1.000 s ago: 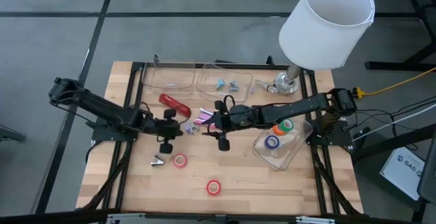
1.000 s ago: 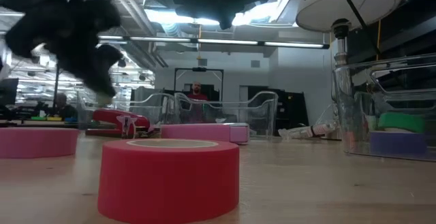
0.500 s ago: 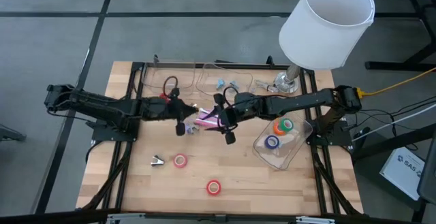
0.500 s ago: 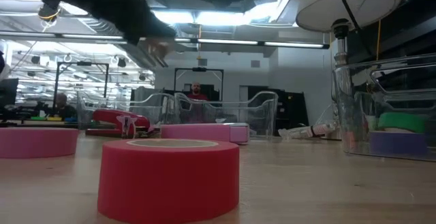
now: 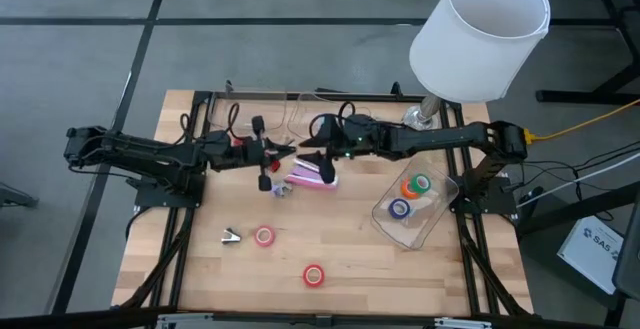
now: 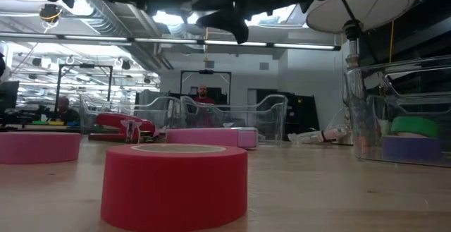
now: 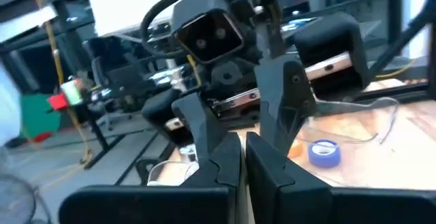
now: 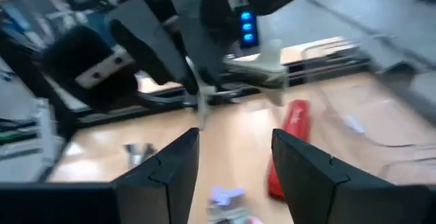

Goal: Pick and place Stapler, Stapler remover, tape
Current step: Put the left gray staple remover into the top right transparent bin

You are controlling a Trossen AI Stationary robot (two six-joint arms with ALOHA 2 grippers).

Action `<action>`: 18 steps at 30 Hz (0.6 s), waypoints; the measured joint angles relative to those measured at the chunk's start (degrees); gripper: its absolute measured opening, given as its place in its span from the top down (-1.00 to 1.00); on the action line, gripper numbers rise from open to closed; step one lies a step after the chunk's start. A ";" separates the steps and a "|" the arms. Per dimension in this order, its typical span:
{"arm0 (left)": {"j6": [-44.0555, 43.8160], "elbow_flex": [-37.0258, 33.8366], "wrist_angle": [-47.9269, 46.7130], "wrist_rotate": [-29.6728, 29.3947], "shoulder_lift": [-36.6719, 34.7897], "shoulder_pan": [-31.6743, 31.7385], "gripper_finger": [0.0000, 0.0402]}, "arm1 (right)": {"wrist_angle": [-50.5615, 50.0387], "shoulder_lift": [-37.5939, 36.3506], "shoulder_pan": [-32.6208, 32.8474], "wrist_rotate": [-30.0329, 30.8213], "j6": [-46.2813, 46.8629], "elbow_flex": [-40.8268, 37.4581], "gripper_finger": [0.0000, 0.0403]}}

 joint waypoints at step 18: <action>8.82 0.00 7.96 -0.31 3.91 -0.04 0.97 | 3.72 0.00 -0.54 -5.13 1.04 0.00 0.08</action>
